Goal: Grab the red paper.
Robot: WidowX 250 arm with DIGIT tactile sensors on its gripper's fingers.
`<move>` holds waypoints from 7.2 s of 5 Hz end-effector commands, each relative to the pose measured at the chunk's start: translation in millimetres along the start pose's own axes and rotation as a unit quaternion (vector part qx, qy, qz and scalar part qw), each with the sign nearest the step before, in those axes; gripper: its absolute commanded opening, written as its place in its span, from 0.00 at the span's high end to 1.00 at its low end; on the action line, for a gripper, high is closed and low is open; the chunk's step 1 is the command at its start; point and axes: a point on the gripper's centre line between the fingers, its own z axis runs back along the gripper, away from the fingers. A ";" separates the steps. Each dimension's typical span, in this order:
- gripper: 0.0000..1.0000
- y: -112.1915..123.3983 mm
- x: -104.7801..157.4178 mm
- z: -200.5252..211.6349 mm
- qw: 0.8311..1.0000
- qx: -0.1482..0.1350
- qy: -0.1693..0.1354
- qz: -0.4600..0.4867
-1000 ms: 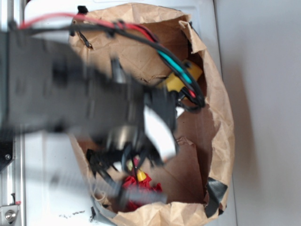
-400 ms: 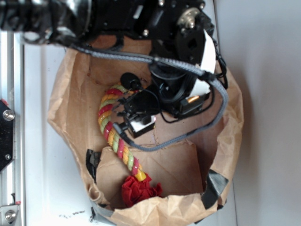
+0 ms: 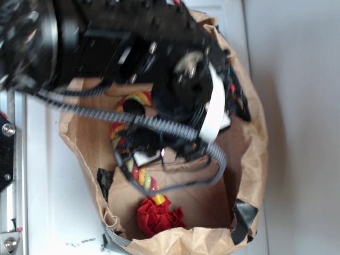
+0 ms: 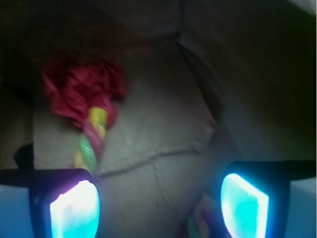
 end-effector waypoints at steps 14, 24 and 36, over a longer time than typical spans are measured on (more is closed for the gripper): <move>0.00 -82.6 101.3 -39.9 0.941 -0.178 -0.095 -0.270; 1.00 -95.7 101.5 -60.3 0.938 -0.217 -0.105 -0.250; 1.00 -3.1 -23.9 105.1 0.772 0.189 0.049 0.605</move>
